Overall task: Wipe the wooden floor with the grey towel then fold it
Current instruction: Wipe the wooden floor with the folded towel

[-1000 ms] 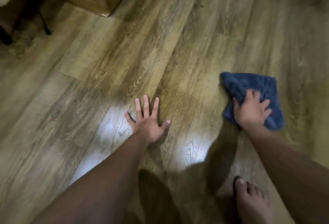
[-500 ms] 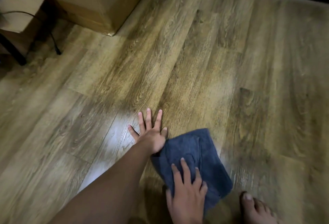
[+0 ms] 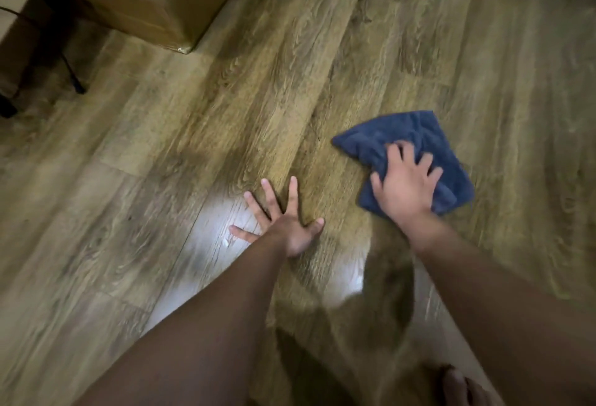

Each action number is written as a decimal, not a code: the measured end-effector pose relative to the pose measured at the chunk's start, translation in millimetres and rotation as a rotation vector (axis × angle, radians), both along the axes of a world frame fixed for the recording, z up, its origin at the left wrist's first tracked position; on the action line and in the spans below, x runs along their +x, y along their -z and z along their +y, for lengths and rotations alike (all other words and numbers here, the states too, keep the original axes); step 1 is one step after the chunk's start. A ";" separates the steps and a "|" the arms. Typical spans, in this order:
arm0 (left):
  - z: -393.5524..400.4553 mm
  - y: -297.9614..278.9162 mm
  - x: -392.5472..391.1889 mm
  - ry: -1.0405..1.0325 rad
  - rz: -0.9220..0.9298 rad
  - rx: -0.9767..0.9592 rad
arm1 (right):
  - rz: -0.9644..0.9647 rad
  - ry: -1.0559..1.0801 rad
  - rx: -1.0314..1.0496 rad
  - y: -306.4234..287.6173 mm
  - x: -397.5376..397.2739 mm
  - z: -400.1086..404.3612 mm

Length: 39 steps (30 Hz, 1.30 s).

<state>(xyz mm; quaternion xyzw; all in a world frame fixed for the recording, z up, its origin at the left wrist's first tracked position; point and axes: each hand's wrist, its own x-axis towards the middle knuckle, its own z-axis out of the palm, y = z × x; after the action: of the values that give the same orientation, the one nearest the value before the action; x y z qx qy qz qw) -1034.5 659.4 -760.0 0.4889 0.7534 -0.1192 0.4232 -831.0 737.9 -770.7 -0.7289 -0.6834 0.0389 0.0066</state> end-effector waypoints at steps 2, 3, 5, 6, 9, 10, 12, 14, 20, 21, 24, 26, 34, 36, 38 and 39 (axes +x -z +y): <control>1.9 -3.0 0.0 0.012 -0.006 -0.013 | 0.029 0.057 -0.004 2.0 6.5 48.3; 2.9 -4.2 0.0 0.014 -0.006 -0.018 | 0.054 0.080 -0.018 3.2 7.9 67.4; 4.1 -7.1 0.6 0.017 -0.006 -0.026 | 0.089 0.118 -0.035 4.0 7.5 87.5; 3.9 -8.7 0.9 0.015 -0.010 -0.030 | 0.088 0.123 -0.027 4.5 5.8 87.1; 3.4 -9.8 1.4 0.015 -0.007 -0.010 | 0.060 0.088 0.010 -1.1 -1.8 57.6; 2.5 -9.4 1.7 0.007 -0.004 -0.002 | 0.050 0.067 0.016 -2.7 -4.8 41.0; 2.2 -6.4 1.8 -0.004 0.007 0.024 | 0.035 0.033 0.025 -3.4 -13.6 2.2; 1.4 0.3 3.2 -0.009 0.034 0.053 | 0.035 0.030 0.014 -4.5 -24.5 -41.8; -1.5 6.4 -0.6 -0.032 0.095 0.194 | 0.117 -0.009 -0.164 -12.5 -65.8 -172.9; 0.4 4.4 -4.7 -0.021 0.084 0.219 | 0.118 -0.023 -0.185 -13.8 -73.3 -193.4; 0.2 -9.3 -25.1 -0.182 -0.027 0.319 | 0.094 -0.109 -0.218 -15.0 -93.3 -251.7; -10.2 -19.7 -48.4 -0.259 -0.033 0.374 | 0.115 -0.268 -0.219 -16.6 -107.2 -295.9; -129.4 -13.4 -155.4 -0.363 0.130 0.187 | 0.096 -0.769 -0.253 -5.9 -122.9 -336.6; -149.5 -12.2 -177.3 -0.303 0.097 0.233 | 0.145 -0.699 -0.207 -6.6 -131.0 -307.8; -153.8 -15.3 -191.9 -0.237 0.065 0.268 | 0.148 -0.631 -0.159 -6.9 -141.8 -267.3; -155.9 -17.5 -198.3 -0.228 0.047 0.270 | 0.130 -0.612 -0.138 -7.1 -149.2 -243.3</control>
<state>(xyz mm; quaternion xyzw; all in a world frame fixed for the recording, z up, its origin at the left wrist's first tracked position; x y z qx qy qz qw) -1232.8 503.5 -742.5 0.4500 0.8227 0.0206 0.3468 -980.2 494.6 -763.6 -0.4843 -0.8648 0.1317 -0.0111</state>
